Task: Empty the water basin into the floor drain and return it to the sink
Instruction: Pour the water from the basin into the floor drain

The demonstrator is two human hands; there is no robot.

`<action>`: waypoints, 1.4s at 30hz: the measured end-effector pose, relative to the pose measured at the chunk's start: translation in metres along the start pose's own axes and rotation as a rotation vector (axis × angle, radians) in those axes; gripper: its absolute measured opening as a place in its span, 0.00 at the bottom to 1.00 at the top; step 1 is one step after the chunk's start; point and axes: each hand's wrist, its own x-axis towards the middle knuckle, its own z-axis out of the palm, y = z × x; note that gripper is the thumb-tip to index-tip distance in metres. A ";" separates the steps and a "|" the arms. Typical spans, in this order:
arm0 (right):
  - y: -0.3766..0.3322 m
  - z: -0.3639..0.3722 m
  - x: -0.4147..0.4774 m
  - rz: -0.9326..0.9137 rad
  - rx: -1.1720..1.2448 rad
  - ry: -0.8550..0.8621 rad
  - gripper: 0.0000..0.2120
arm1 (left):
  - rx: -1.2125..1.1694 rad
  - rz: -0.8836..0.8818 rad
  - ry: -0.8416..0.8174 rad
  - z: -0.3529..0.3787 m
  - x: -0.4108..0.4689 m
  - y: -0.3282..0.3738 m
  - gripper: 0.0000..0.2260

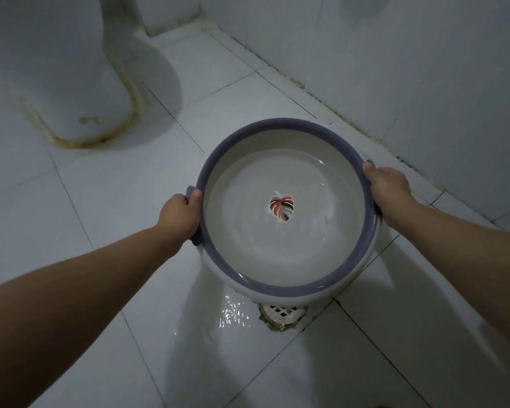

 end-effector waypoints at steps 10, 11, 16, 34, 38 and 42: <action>0.001 0.003 0.001 -0.012 0.041 -0.020 0.20 | 0.000 -0.004 0.006 -0.001 0.000 -0.002 0.23; 0.002 0.003 0.002 -0.008 0.051 -0.020 0.22 | 0.000 -0.006 0.005 -0.002 0.000 -0.002 0.23; 0.002 0.003 0.002 -0.013 0.060 -0.016 0.27 | 0.000 -0.001 0.011 -0.001 0.000 -0.001 0.23; 0.000 0.000 0.003 -0.027 0.032 -0.018 0.18 | -0.017 0.008 0.012 -0.002 0.000 0.000 0.21; -0.001 0.001 0.002 -0.045 0.029 -0.015 0.18 | -0.019 0.014 0.017 -0.004 -0.001 0.000 0.20; -0.002 0.001 0.002 -0.056 0.032 -0.014 0.18 | -0.022 0.020 0.020 -0.005 -0.002 0.000 0.20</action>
